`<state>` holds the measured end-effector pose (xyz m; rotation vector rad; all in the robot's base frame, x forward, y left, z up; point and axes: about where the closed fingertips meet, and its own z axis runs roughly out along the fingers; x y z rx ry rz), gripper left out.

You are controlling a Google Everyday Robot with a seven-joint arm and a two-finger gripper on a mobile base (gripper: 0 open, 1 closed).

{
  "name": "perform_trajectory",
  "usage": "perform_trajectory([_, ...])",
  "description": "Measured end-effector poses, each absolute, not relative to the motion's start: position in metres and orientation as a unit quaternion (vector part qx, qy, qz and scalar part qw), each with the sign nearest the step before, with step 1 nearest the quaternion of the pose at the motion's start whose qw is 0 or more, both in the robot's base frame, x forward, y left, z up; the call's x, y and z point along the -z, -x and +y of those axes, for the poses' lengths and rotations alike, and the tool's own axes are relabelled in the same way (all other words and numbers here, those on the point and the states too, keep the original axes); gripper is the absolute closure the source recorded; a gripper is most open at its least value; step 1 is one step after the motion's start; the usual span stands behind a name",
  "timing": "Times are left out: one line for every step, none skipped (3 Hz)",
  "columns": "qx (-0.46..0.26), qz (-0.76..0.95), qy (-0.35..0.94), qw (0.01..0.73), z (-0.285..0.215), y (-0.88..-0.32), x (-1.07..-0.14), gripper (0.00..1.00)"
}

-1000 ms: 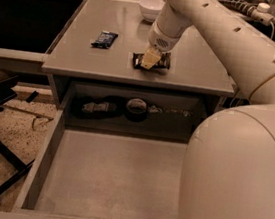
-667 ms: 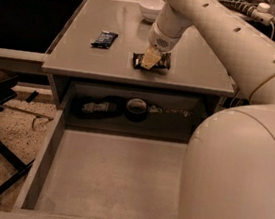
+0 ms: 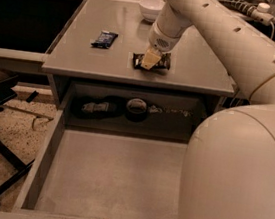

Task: Pick rxbar chocolate from top drawer and place on counter

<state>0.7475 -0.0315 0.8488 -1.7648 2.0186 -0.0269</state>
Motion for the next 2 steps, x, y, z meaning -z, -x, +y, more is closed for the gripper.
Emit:
perform_trajectory([0.01,0.733,0.641,0.228,-0.0315,-0.7475,-0.8488,0.12])
perform_trajectory([0.01,0.733,0.641,0.228,-0.0315,-0.7475,-0.8488,0.0])
